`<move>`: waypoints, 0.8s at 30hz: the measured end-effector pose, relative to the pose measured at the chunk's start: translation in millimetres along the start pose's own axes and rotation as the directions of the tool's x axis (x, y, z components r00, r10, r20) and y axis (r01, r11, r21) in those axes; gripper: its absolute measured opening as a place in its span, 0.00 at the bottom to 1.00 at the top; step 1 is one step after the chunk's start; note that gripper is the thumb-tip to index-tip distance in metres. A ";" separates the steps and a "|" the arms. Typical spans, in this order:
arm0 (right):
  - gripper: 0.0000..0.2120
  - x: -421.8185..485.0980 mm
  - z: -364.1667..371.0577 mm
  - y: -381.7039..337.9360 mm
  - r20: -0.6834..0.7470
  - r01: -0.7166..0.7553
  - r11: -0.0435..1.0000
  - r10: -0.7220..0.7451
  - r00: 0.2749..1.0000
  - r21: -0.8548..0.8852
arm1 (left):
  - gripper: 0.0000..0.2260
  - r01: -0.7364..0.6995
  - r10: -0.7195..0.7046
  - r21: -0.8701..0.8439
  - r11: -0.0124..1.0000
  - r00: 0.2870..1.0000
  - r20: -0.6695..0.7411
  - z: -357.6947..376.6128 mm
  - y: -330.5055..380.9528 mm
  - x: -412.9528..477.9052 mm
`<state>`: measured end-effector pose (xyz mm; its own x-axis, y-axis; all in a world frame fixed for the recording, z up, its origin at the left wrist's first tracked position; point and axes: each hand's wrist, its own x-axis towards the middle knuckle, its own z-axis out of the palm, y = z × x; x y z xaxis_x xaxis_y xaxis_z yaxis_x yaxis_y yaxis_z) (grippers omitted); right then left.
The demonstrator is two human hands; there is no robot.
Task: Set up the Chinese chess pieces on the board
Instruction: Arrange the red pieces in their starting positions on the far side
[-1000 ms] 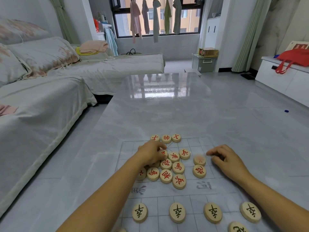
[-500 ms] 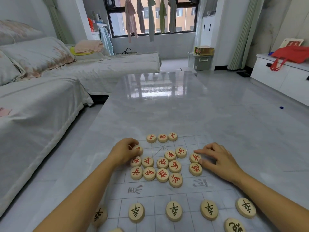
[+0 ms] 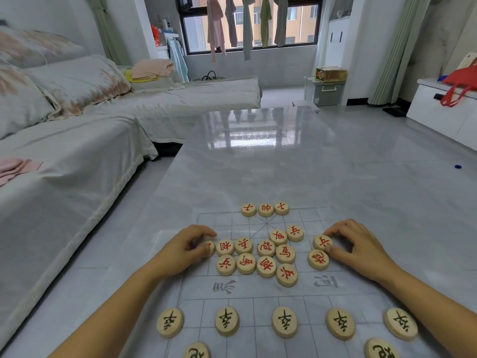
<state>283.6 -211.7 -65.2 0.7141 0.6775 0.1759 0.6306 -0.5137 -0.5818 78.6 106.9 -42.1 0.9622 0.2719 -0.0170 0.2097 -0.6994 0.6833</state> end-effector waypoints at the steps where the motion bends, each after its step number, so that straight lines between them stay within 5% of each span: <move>1: 0.14 0.0 0.3 1.2 0.002 0.001 1.000 -0.001 1.000 -0.001 | 0.15 -0.017 0.016 0.035 0.999 1.000 0.022 2.0 0.8 0.6; 6: 0.18 0.1 0.8 3.9 0.013 0.001 1.000 -0.001 1.000 -0.006 | 0.32 -0.089 0.061 0.256 0.963 0.992 0.113 10.0 5.6 11.6; 12: 0.16 -0.8 0.1 3.1 0.036 0.004 1.000 -0.004 0.999 -0.017 | 0.13 -0.052 0.051 0.137 0.989 0.999 0.007 15.7 4.7 14.8; 17: 0.10 -0.9 -0.2 2.7 0.018 0.006 1.000 -0.006 1.000 -0.009 | 0.14 -0.024 0.024 0.002 1.000 0.994 -0.107 24.9 2.1 8.1; 21: 0.13 -0.4 -0.3 3.2 0.022 -0.002 1.000 0.002 1.000 -0.021 | 0.24 -0.026 0.023 0.041 0.999 0.997 0.072 15.8 -1.6 9.5; 24: 0.10 -0.3 -0.6 2.3 0.016 -0.005 1.000 0.005 1.000 -0.012 | 0.17 -0.039 0.039 0.006 0.999 0.994 0.106 13.2 -2.7 9.7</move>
<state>285.0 -213.3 -66.2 0.7127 0.6829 0.1603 0.6307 -0.5237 -0.5727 89.7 102.8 -53.8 0.9826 0.1729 -0.0682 0.1727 -0.7134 0.6791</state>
